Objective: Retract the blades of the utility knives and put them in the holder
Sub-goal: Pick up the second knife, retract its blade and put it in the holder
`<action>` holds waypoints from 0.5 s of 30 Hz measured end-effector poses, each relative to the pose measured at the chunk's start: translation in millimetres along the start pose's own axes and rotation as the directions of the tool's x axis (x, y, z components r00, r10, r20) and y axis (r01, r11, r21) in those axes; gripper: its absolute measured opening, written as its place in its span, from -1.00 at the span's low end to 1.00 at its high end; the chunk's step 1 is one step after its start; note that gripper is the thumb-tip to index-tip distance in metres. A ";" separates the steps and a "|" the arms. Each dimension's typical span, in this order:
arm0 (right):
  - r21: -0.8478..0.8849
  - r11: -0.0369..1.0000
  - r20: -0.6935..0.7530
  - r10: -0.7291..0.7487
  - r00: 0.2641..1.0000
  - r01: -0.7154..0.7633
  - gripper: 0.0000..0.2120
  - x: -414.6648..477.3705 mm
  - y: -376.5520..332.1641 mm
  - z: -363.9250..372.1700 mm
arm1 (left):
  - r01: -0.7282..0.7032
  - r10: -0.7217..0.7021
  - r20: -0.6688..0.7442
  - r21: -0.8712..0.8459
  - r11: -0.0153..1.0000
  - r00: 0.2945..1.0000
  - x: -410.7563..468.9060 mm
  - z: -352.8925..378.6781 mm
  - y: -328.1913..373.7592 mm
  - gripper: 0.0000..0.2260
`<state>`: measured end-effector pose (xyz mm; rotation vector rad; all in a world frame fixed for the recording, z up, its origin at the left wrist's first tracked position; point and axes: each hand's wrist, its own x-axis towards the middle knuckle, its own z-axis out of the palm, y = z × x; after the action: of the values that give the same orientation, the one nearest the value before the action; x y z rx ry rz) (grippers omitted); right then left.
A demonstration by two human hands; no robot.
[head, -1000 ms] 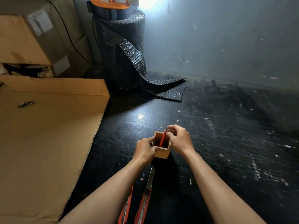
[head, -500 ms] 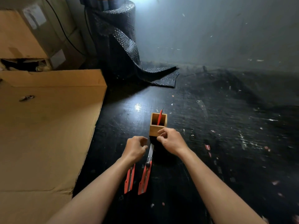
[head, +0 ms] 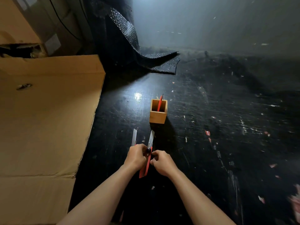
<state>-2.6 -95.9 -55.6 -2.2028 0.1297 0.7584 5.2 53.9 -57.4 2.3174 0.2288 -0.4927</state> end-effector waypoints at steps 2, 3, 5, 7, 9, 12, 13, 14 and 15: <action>0.042 0.999 0.002 0.008 1.000 -0.008 -0.63 1.3 2.1 3.8 | 0.025 -0.025 -0.002 -0.015 1.000 1.000 0.5 4.7 0.6 -0.71; 0.079 0.997 -0.001 0.014 1.000 -0.014 -0.66 1.5 3.3 5.4 | 0.046 -0.047 -0.005 -0.035 0.998 0.999 0.8 6.5 1.1 -0.71; 0.152 0.988 -0.030 0.024 0.999 -0.019 -0.71 0.6 6.2 8.2 | 0.094 -0.095 -0.001 -0.112 0.989 0.995 2.3 9.3 2.1 -0.70; 0.250 0.968 -0.069 0.041 0.997 -0.023 -0.76 -1.0 9.4 11.0 | 0.133 -0.131 0.019 -0.207 0.969 0.991 3.5 10.5 2.3 -0.70; 0.356 0.934 -0.115 0.062 0.991 -0.017 -0.81 -1.7 12.8 13.2 | 0.145 -0.144 0.025 -0.289 0.946 0.989 3.3 11.1 2.0 -0.70; 0.474 0.881 -0.149 0.071 0.986 0.009 -0.80 -3.8 12.6 8.4 | 0.149 -0.146 0.041 -0.410 0.900 0.989 1.1 10.1 4.3 -0.70; 0.500 0.865 -0.160 0.061 0.985 0.028 -0.79 -5.4 11.0 4.1 | 0.153 -0.144 0.056 -0.460 0.875 0.988 0.8 8.1 6.2 -0.70; 0.522 0.851 -0.173 0.048 0.984 0.051 -0.77 -7.5 8.7 -0.7 | 0.156 -0.139 0.072 -0.510 0.846 0.988 0.1 4.9 9.1 -0.71; 0.537 0.840 -0.188 0.032 0.982 0.075 -0.76 -9.9 5.8 -6.5 | 0.152 -0.127 0.084 -0.557 0.817 0.988 -0.5 0.7 12.7 -0.71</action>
<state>-9.5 -105.9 -50.5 -1.7169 0.3701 0.4224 8.5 44.4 -49.6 1.7136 0.4614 -0.4708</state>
